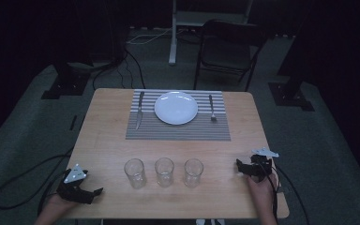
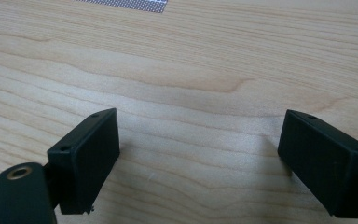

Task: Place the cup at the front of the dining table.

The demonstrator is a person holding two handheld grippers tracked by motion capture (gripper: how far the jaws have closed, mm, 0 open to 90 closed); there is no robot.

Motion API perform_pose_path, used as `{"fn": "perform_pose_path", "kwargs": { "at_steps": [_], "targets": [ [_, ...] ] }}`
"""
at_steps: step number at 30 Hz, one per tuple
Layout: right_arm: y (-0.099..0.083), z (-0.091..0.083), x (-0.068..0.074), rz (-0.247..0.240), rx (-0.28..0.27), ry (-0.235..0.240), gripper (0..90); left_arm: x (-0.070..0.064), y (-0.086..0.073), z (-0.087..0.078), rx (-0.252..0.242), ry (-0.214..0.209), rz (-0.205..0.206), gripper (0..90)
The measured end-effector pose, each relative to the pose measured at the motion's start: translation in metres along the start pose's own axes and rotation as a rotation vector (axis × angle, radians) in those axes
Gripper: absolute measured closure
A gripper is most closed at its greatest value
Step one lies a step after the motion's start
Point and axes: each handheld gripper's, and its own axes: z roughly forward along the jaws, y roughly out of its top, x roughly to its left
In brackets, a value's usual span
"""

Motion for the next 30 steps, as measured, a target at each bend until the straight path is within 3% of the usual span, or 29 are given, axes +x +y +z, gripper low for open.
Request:
{"fn": "perform_pose_path", "kwargs": {
  "at_steps": [11, 17, 21, 25, 30],
  "targets": [
    [-0.0002, -0.0002, 0.0003, 0.002, 0.0, -0.001, 12.3, 0.0027, -0.0008, -0.0006, -0.003, -0.012, 0.012, 0.7],
    [-0.0003, -0.0002, 0.0002, 0.001, 0.0, -0.001, 12.3, 0.0017, -0.0004, -0.0002, -0.003, 0.004, 0.0, 0.8],
    [-0.0003, -0.0002, 0.0002, 0.001, 0.0, -0.001, 12.4, 0.002, -0.0003, -0.0014, 0.003, -0.013, 0.014, 1.4],
    [-0.0003, -0.0003, 0.0003, 0.002, 0.0, -0.001, 12.4, 0.0041, 0.0012, -0.002, 0.0, -0.047, -0.006, 1.4],
    [-0.0003, -0.0003, 0.0002, 0.001, 0.0, -0.001, 12.4, -0.0004, 0.006, -0.0028, 0.011, -0.065, 0.013, 1.4]
  ]
}}
